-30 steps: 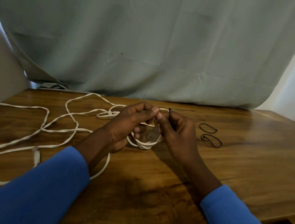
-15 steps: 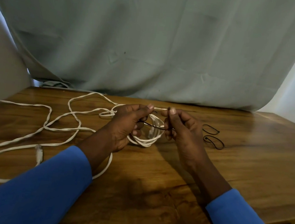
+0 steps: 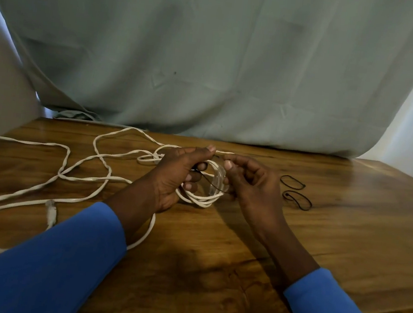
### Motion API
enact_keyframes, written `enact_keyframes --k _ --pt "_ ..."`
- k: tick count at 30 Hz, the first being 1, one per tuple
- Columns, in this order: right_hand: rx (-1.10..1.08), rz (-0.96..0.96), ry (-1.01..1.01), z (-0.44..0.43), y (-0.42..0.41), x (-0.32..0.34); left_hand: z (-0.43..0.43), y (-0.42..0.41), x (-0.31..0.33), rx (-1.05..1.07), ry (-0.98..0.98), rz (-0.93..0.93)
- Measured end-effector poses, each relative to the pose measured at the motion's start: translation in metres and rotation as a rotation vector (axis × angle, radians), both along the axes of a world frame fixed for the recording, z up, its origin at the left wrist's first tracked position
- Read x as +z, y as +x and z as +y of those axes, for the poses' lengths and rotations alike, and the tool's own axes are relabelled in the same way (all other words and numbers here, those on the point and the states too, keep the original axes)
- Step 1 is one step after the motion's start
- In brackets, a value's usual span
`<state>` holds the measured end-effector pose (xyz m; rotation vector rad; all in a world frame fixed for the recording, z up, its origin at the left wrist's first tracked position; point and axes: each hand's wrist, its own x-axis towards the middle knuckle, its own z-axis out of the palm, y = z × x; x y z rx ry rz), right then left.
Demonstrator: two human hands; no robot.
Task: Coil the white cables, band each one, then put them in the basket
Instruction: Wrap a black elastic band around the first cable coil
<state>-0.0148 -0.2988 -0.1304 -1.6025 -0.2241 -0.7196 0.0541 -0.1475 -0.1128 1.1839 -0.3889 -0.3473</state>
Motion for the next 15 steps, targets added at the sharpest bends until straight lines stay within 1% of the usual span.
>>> enact_keyframes --k 6,11,15 --pt "0.003 -0.029 0.006 -0.0037 0.0034 -0.0044 -0.0001 -0.0015 0.0006 0.041 0.045 -0.03" --pt "-0.004 -0.048 -0.077 -0.0048 0.0043 -0.0041 0.0005 -0.0025 0.0003 0.066 0.063 -0.066" --pt "0.023 -0.053 -0.04 -0.0044 0.0037 -0.0026 -0.0019 -0.0037 -0.0006 0.107 0.081 -0.102"
